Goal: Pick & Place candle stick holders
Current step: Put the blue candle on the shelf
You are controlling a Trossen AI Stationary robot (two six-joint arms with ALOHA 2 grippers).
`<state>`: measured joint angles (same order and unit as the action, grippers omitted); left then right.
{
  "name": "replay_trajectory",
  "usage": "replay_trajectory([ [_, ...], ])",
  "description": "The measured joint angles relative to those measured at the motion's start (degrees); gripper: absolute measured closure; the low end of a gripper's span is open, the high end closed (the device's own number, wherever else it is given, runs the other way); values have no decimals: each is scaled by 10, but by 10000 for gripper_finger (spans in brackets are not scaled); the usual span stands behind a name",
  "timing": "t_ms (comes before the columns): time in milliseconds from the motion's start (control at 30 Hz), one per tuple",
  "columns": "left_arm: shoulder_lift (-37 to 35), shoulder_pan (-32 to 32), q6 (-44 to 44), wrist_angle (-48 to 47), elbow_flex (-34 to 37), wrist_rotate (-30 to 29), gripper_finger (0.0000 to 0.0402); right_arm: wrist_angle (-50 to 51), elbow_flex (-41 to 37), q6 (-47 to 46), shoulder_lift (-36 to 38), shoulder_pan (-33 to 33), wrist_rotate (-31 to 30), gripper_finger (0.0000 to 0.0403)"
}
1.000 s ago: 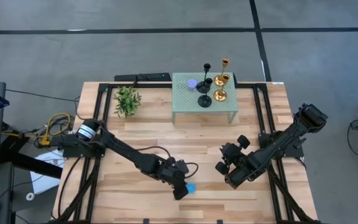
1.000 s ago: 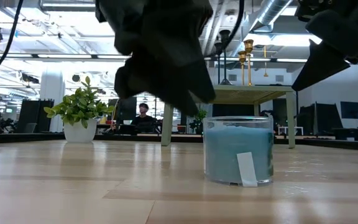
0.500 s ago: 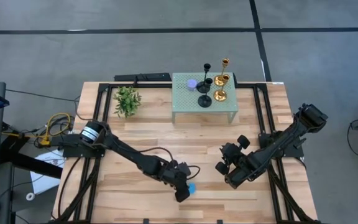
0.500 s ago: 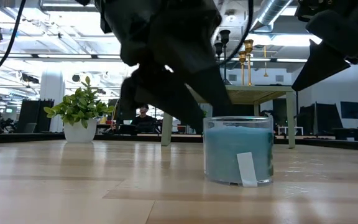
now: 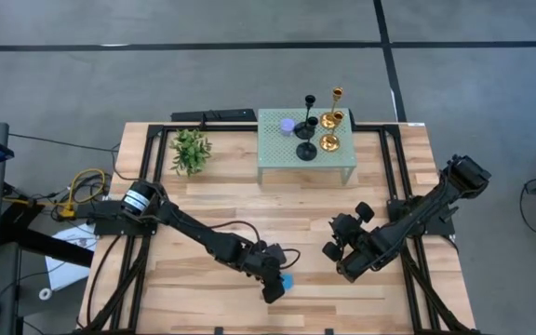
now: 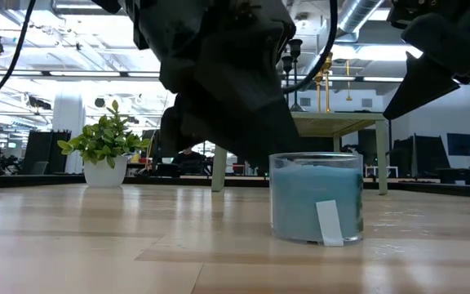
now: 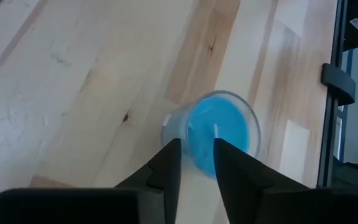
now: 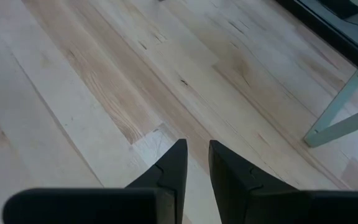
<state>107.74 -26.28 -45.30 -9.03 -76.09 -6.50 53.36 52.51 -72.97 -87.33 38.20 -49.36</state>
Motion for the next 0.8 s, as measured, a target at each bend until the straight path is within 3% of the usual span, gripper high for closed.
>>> replay_trajectory([
  [233, 0, 0, 0, 1, 0, 0, 332, 0, 0, 0, 0, 0, 0, 345],
  [600, -2, 0, -16, 61, 44, -1, 338, 0, 0, 0, 0, 0, 0, 345],
  [800, -1, 0, 3, 71, 45, 10, 378, 0, 0, 0, 0, 0, 0, 345],
])
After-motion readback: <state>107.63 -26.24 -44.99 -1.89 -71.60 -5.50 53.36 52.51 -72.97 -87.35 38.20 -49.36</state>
